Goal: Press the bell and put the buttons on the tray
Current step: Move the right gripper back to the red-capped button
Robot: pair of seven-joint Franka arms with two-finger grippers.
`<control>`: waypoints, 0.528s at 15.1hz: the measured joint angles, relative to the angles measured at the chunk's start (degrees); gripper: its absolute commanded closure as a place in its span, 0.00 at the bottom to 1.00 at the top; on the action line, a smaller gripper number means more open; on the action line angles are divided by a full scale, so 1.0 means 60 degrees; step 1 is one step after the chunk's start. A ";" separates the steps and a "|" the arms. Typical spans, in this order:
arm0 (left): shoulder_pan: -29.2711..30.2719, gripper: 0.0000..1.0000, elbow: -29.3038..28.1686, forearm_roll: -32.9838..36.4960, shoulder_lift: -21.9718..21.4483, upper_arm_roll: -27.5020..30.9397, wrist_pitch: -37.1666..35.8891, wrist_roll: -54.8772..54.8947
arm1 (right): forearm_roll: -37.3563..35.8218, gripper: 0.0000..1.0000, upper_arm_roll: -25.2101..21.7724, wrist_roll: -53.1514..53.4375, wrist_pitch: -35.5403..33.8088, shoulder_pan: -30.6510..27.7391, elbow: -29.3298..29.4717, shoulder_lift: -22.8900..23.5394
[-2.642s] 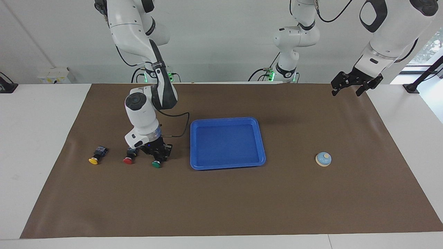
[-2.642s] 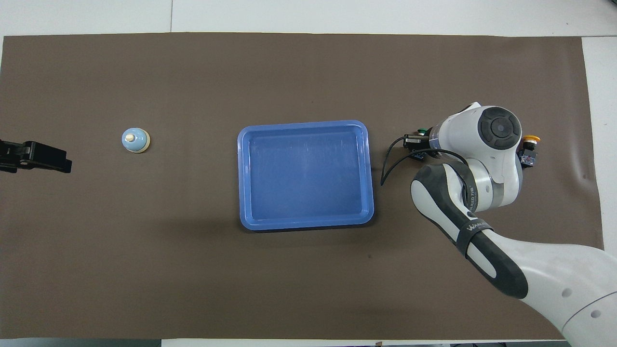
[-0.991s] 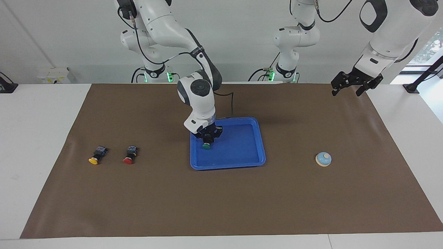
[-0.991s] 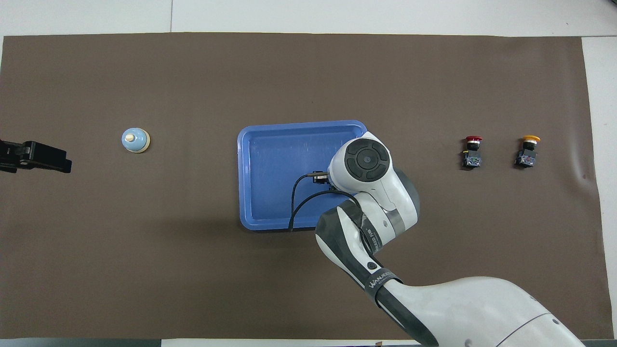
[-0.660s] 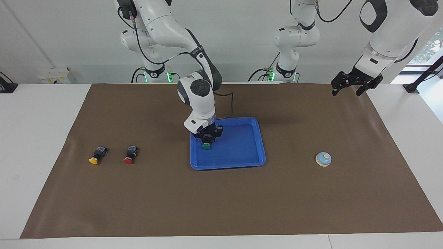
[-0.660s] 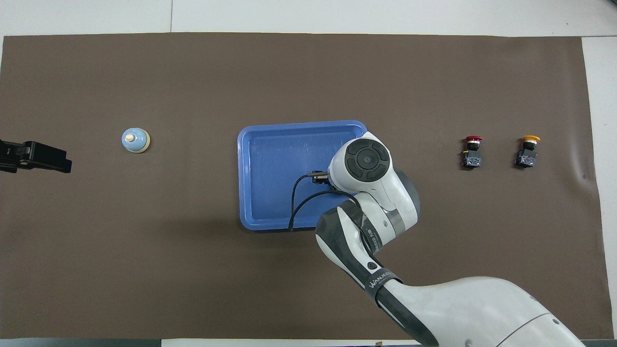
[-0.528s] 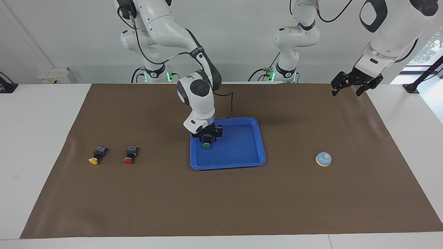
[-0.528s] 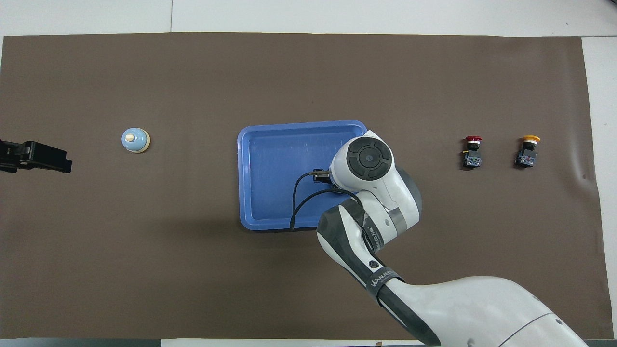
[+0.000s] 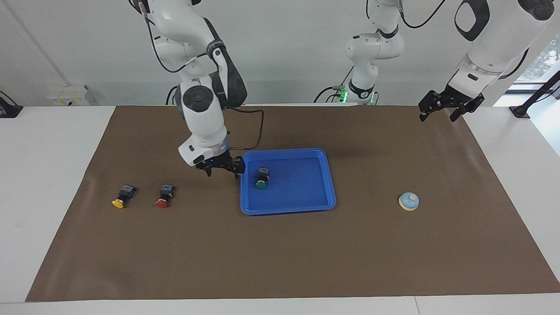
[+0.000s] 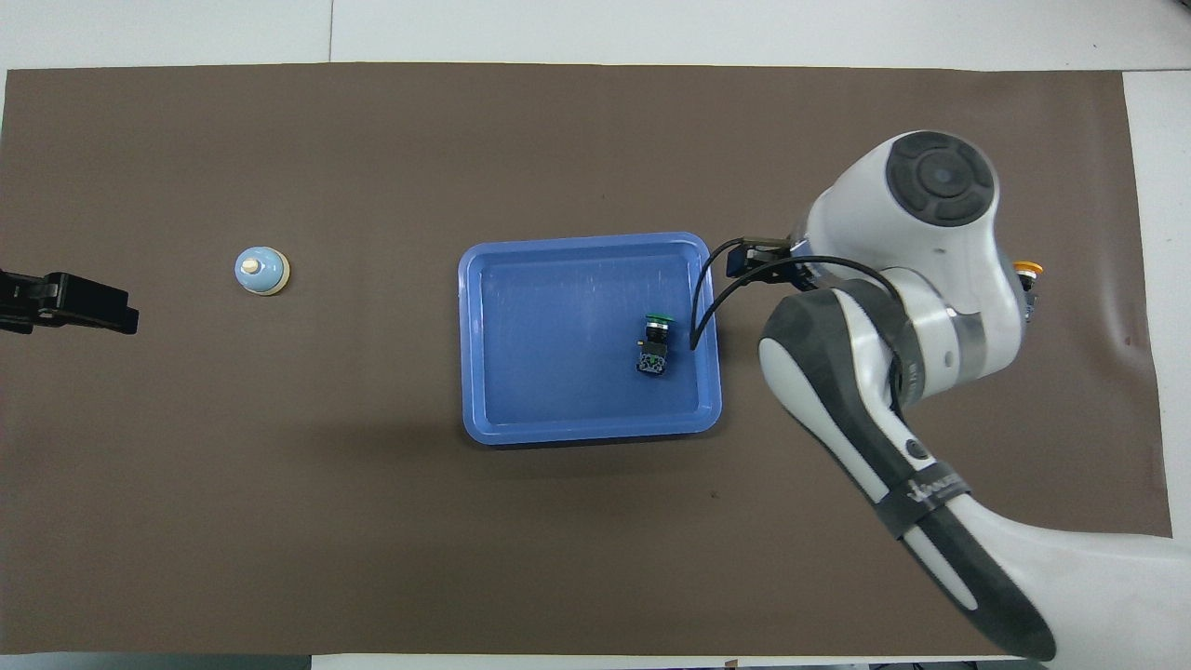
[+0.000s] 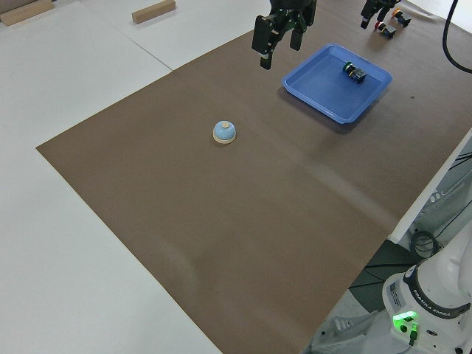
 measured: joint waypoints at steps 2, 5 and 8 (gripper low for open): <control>0.0000 0.00 0.0000 0.0000 0.0000 0.0000 0.0000 0.0000 | -0.0002 0.00 -0.0023 -0.0833 -0.0004 -0.0880 -0.0088 0.0006; 0.0000 0.00 0.0000 0.0000 0.0000 0.0000 0.0000 0.0000 | -0.0085 0.00 -0.0041 -0.2015 0.0080 -0.1880 -0.0482 0.0021; 0.0000 0.00 0.0000 0.0000 0.0000 0.0000 0.0000 0.0000 | -0.0237 0.00 -0.0046 -0.2566 0.1273 -0.2323 -0.1339 0.0034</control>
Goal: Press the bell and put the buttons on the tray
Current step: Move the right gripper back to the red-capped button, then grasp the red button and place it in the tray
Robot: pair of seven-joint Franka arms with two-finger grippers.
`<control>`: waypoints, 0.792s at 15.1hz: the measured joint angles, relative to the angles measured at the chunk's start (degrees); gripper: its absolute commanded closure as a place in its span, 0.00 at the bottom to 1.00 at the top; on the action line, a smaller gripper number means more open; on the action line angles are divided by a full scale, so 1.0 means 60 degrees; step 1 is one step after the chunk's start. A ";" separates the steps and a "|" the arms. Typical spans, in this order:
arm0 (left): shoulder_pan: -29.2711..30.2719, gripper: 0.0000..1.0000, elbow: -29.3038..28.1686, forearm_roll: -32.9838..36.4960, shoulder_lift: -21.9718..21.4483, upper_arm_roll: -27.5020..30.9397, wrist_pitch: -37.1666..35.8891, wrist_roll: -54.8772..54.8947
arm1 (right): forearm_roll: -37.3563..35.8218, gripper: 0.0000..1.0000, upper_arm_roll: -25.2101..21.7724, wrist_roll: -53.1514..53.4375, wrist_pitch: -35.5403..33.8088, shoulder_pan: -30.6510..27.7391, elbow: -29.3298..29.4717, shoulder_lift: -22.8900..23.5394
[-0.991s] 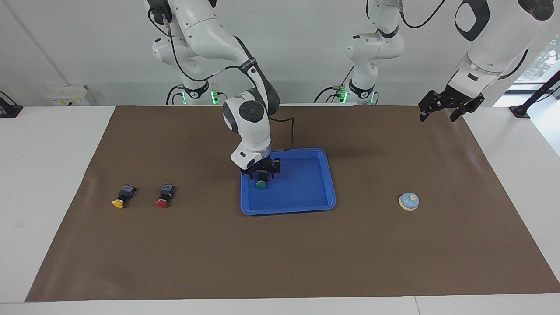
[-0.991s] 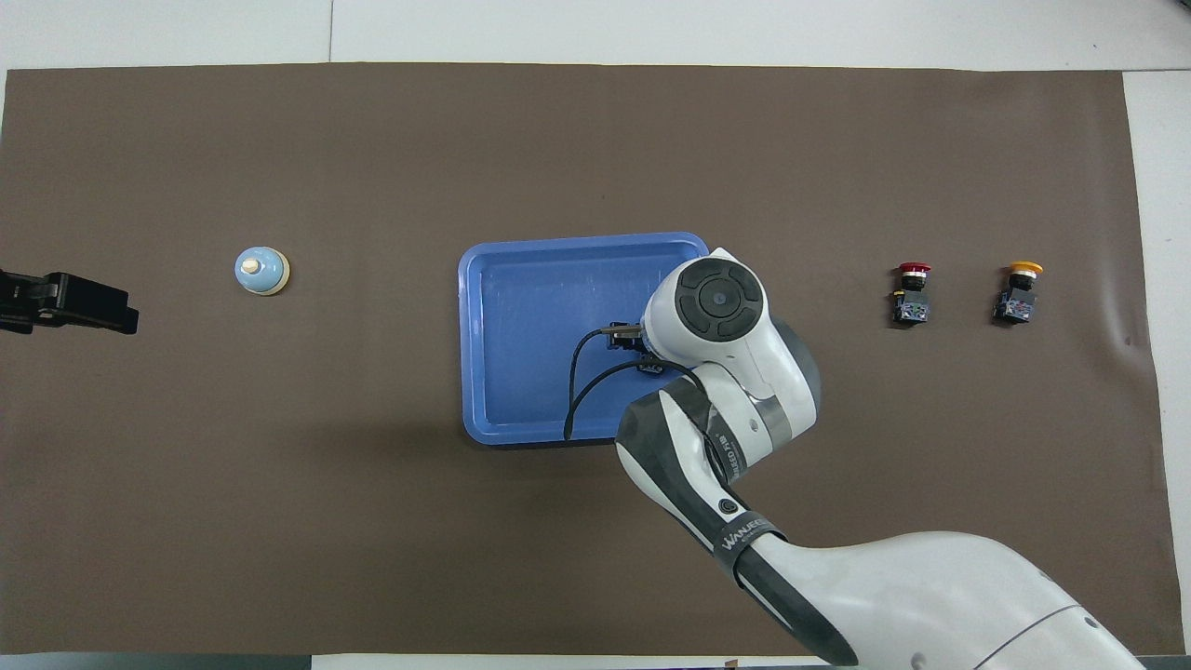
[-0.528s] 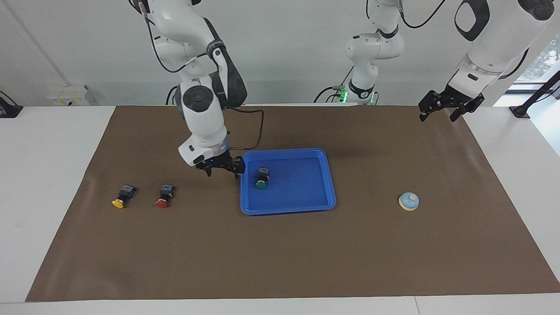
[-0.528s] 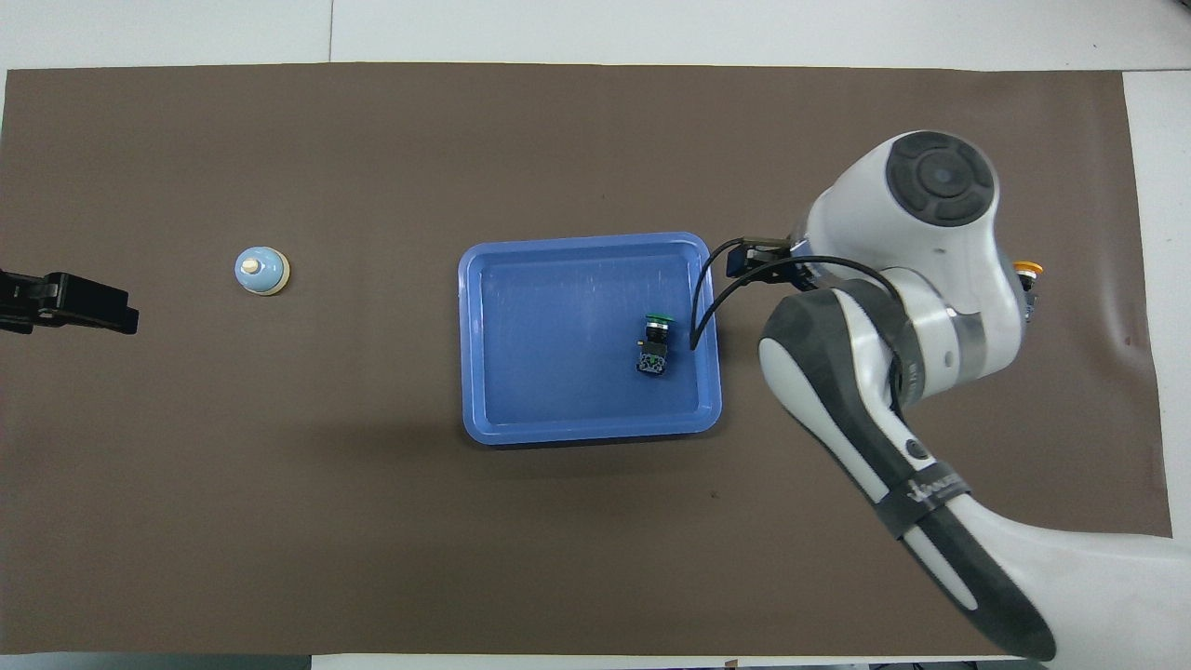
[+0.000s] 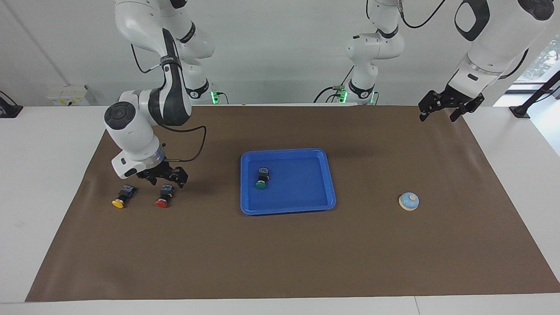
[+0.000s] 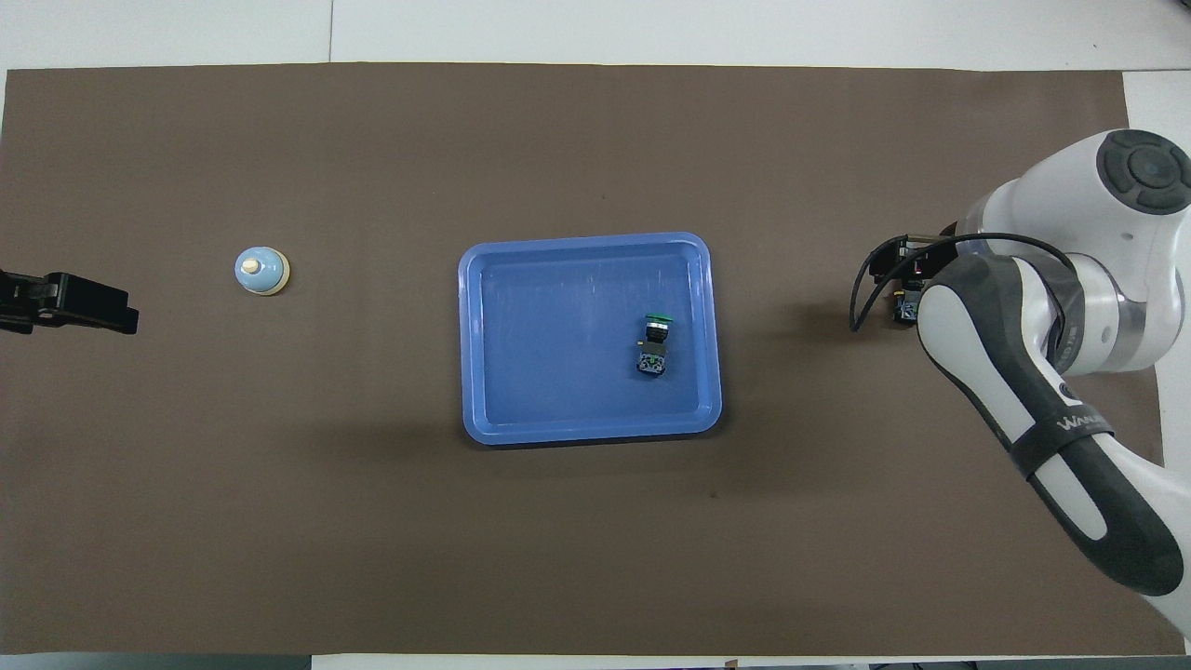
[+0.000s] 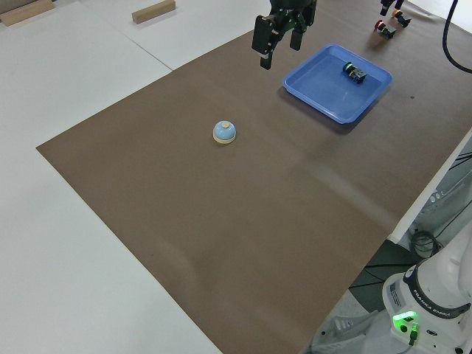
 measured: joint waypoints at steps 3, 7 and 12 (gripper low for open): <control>0.0000 0.00 0.0000 0.0000 0.0000 0.0000 0.0000 0.0000 | -0.0148 0.03 0.0001 -0.0099 0.1399 -0.0255 -0.0783 0.0273; 0.0000 0.00 0.0000 0.0000 0.0000 0.0000 0.0000 0.0000 | -0.0150 0.37 0.0001 -0.0099 0.1872 -0.0392 -0.0851 0.0664; 0.0000 0.00 0.0000 0.0000 0.0000 0.0000 0.0000 0.0000 | -0.0150 1.00 0.0014 -0.0040 0.1873 -0.0392 -0.0843 0.0665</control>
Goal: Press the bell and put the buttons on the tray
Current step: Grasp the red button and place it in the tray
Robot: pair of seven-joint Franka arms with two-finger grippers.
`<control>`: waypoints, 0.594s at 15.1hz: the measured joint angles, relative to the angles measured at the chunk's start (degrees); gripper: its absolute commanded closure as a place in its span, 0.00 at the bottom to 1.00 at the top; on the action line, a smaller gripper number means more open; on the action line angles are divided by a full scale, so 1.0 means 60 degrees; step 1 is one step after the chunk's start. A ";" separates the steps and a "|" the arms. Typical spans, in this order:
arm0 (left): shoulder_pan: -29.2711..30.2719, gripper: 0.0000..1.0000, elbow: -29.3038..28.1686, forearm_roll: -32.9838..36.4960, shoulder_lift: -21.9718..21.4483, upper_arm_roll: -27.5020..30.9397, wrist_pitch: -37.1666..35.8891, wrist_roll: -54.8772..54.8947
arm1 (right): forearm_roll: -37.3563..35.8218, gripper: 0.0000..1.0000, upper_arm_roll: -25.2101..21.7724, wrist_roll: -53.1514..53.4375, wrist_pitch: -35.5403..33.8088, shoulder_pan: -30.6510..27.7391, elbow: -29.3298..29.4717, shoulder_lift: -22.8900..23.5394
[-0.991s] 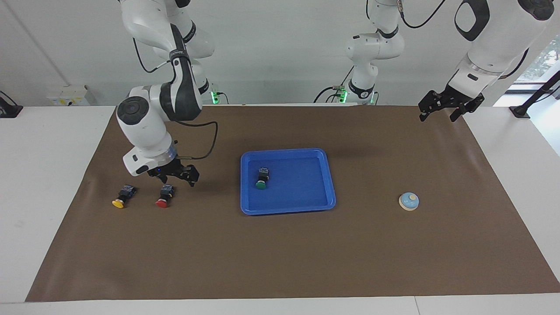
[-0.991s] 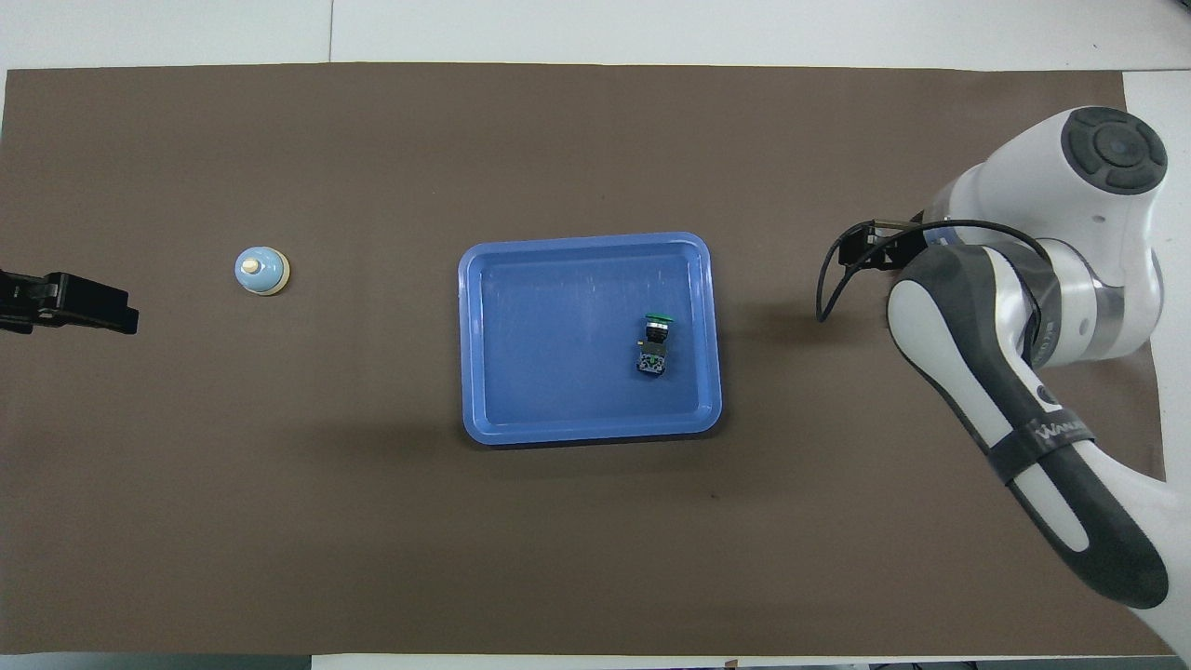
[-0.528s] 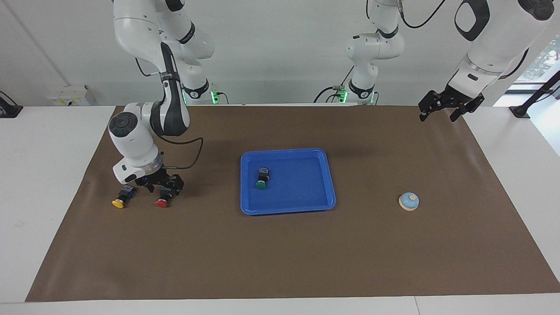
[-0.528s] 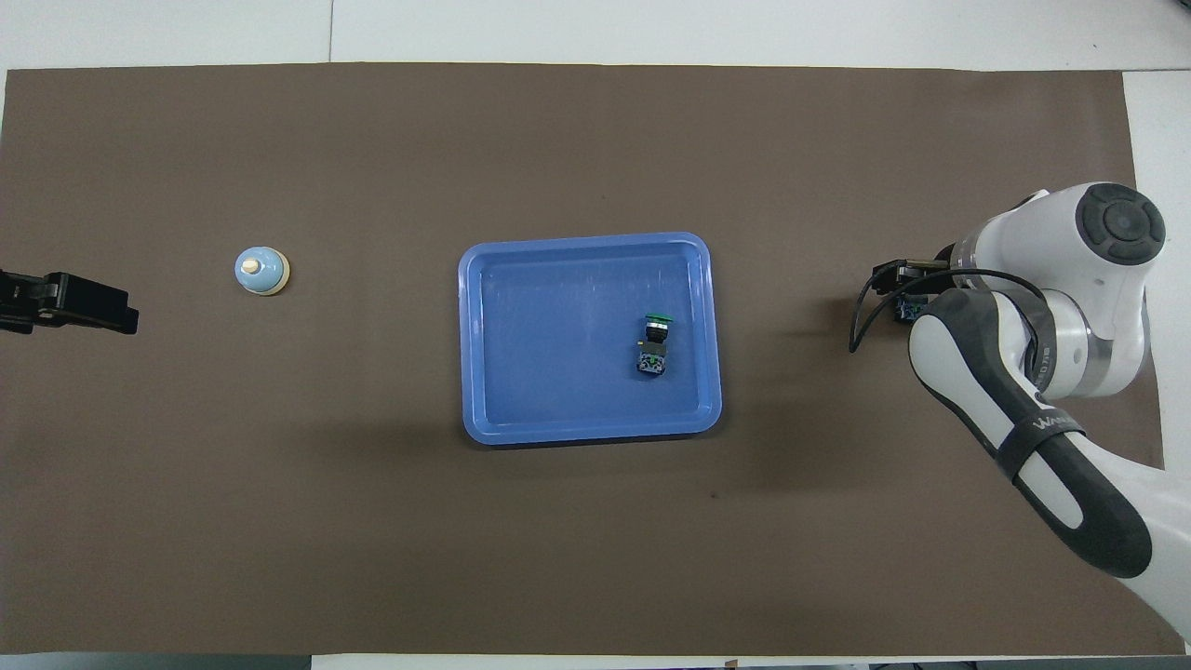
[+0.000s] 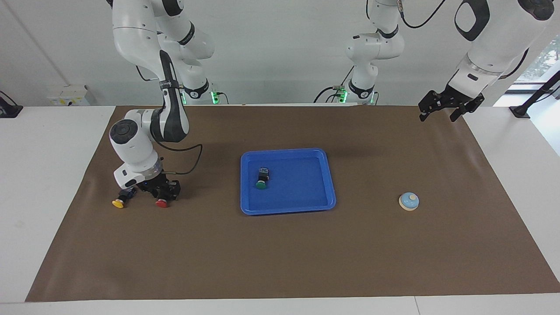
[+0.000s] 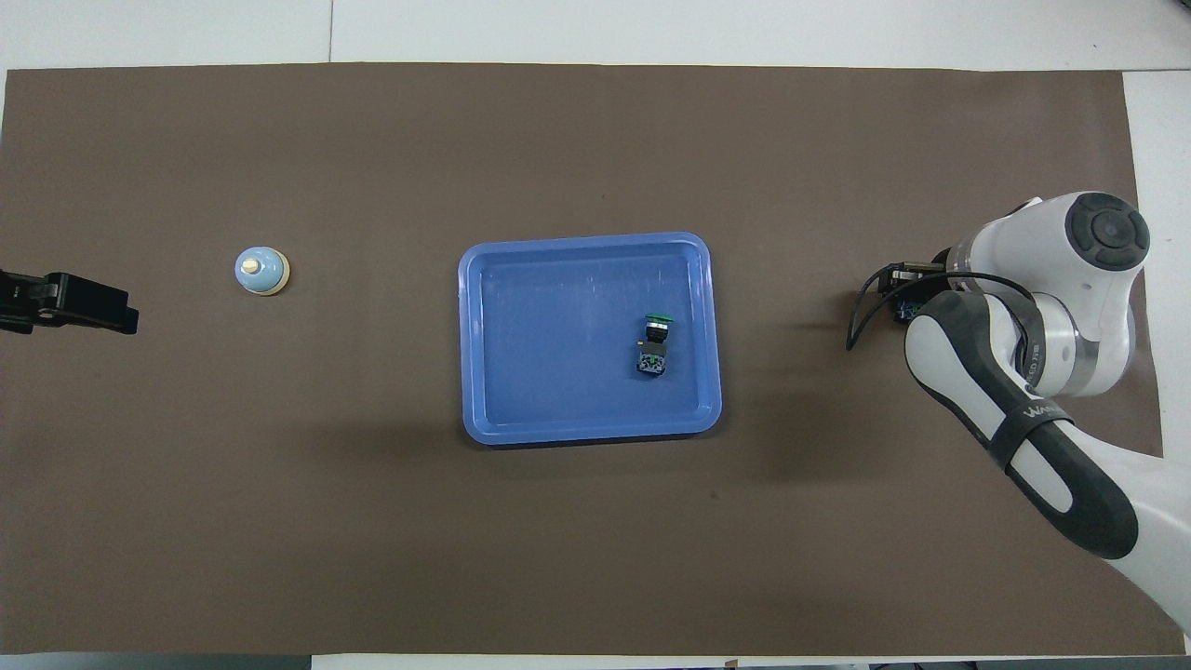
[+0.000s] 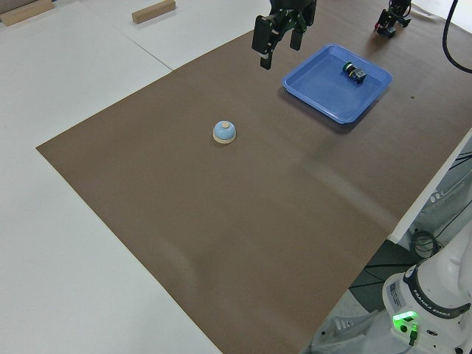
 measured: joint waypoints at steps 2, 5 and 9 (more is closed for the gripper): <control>0.0000 0.00 0.0000 0.0000 0.0000 0.0000 0.0000 0.0000 | 0.0000 1.00 0.0012 0.0005 -0.0003 0.0001 0.0012 -0.0003; 0.0000 0.00 0.0000 0.0000 0.0000 0.0000 0.0000 0.0000 | 0.0000 1.00 0.0055 0.0005 -0.0078 0.0030 0.0106 -0.0004; 0.0000 0.00 0.0000 0.0000 0.0000 0.0000 0.0000 0.0000 | 0.0000 1.00 0.0103 0.0196 -0.1468 0.0603 0.1180 -0.0034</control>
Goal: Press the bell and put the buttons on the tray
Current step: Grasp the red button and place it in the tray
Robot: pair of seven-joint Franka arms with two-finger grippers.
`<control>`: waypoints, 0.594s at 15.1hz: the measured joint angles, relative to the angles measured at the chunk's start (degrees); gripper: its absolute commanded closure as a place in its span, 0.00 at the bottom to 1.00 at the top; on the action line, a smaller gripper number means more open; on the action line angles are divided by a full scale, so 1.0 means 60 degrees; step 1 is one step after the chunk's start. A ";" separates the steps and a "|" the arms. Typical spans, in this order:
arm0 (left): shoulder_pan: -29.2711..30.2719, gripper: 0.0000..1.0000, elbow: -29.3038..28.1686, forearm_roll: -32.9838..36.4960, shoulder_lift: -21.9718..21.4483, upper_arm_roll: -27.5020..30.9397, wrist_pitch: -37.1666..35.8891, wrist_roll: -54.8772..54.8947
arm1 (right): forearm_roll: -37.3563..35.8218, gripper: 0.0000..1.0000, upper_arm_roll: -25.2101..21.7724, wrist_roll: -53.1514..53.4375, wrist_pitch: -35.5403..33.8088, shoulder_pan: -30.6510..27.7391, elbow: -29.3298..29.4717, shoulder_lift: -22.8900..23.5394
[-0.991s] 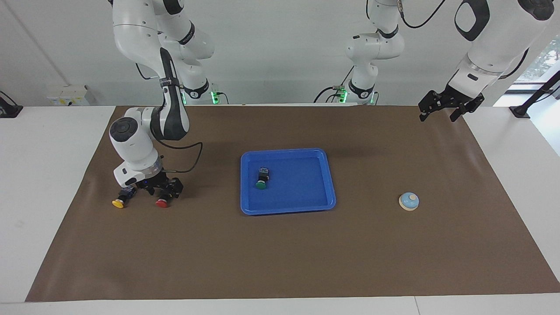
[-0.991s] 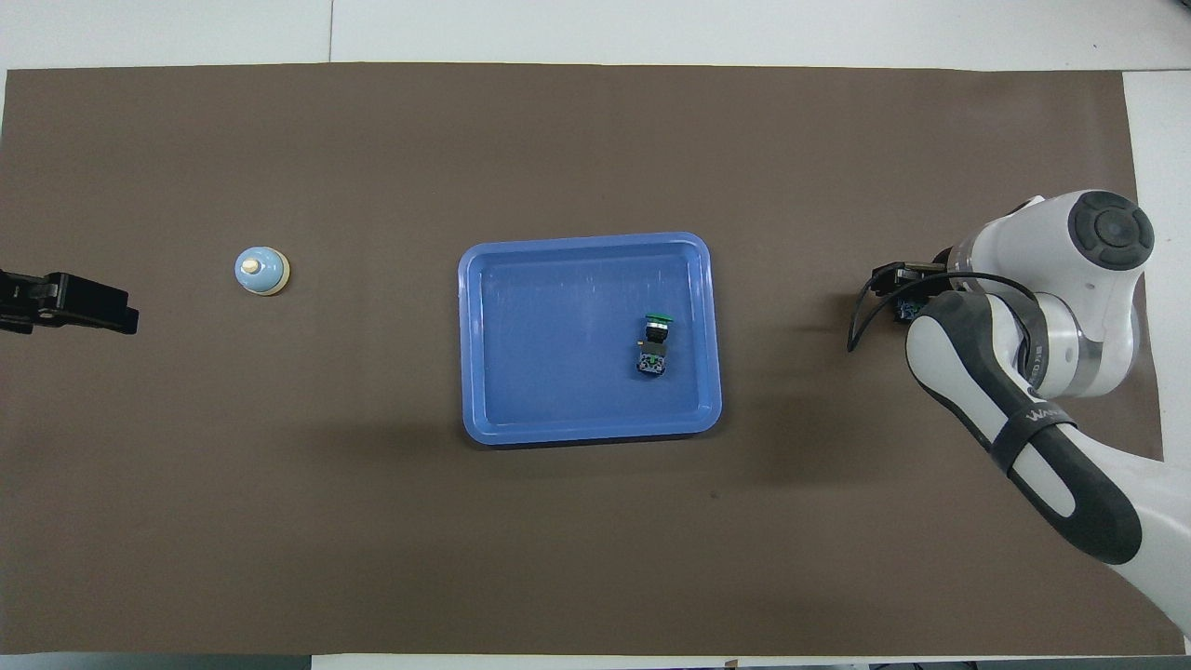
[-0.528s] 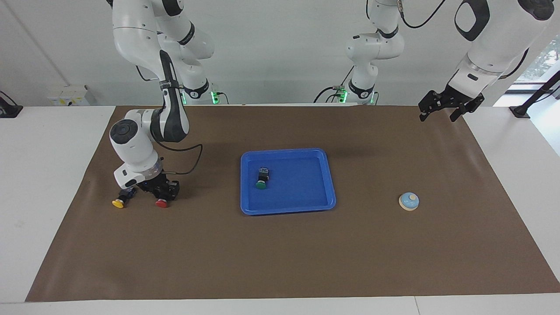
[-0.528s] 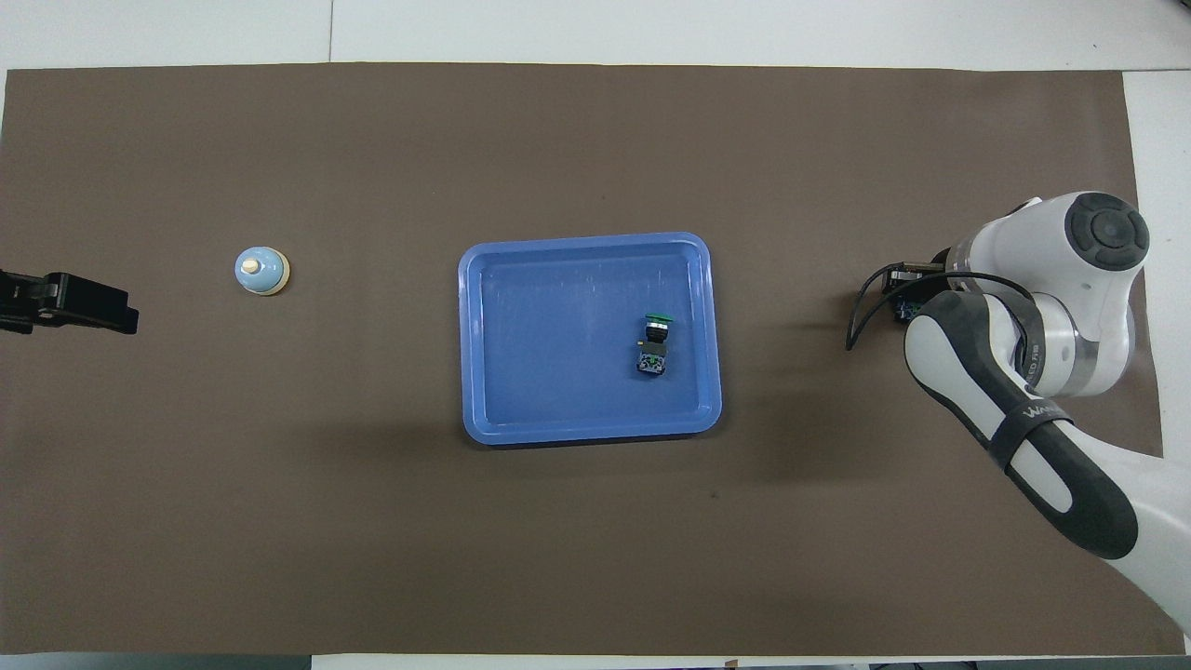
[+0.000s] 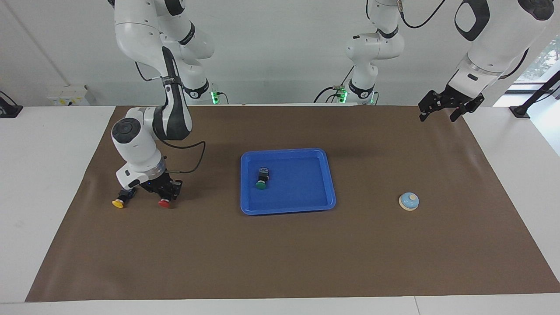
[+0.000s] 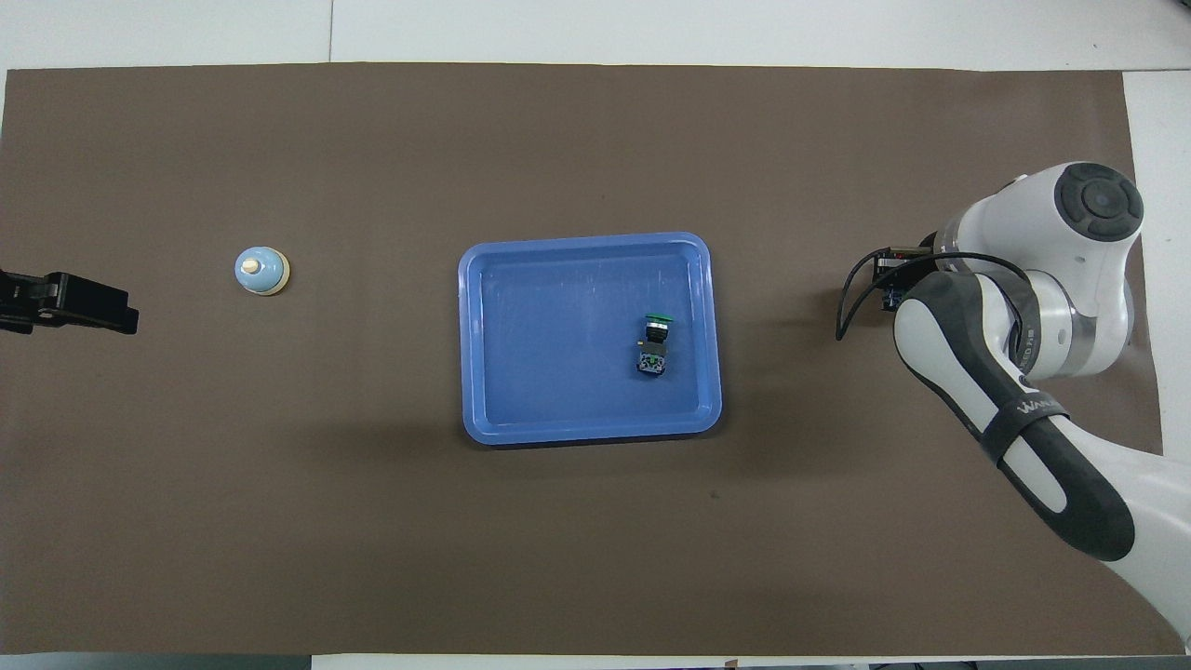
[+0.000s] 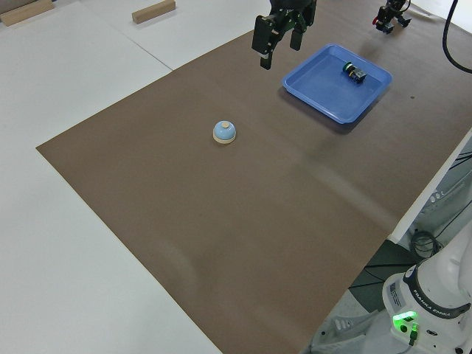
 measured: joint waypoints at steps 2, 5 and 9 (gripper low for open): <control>0.0000 0.00 0.0000 0.0000 0.0000 0.0000 0.0000 0.0000 | 0.0009 1.00 0.0020 0.0734 -0.0960 0.0668 0.0839 -0.0024; 0.0000 0.00 0.0000 0.0000 0.0000 0.0000 0.0000 0.0000 | 0.0056 1.00 0.0079 0.2322 -0.2043 0.2088 0.2022 0.0033; 0.0000 0.00 0.0000 0.0000 0.0000 0.0000 0.0000 0.0000 | 0.0749 1.00 0.0111 0.3615 -0.2111 0.3919 0.2564 0.0297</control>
